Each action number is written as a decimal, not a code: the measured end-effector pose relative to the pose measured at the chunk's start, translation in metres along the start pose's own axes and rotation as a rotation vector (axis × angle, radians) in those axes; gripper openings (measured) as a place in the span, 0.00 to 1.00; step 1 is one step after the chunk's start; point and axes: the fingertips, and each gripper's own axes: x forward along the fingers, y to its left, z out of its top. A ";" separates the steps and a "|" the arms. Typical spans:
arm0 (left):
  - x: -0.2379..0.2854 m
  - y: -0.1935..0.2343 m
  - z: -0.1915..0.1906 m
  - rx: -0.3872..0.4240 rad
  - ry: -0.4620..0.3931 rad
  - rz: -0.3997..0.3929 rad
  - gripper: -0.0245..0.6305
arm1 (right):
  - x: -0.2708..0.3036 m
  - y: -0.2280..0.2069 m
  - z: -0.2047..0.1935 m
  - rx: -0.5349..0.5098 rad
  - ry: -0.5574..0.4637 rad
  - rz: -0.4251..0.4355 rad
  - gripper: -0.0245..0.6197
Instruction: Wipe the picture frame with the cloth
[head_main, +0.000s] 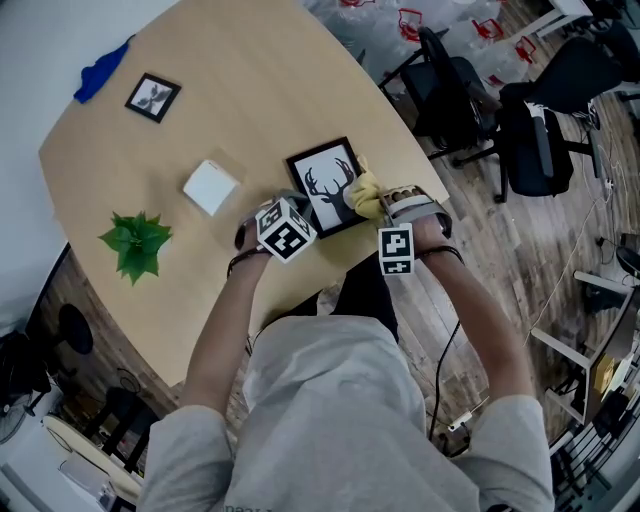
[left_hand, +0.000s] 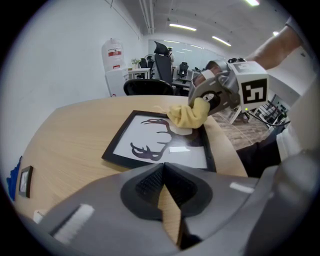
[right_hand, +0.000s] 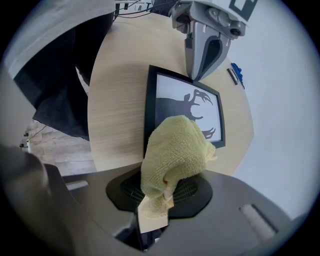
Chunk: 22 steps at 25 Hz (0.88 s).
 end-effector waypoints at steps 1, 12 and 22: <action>0.000 0.000 0.000 -0.004 -0.002 0.000 0.12 | -0.001 0.003 0.000 0.000 0.003 0.002 0.16; 0.000 0.000 0.000 -0.005 -0.004 -0.003 0.12 | -0.013 0.028 -0.001 0.008 0.030 0.026 0.16; -0.001 0.000 0.002 -0.014 -0.015 -0.006 0.12 | -0.016 0.028 0.002 -0.133 0.152 0.087 0.18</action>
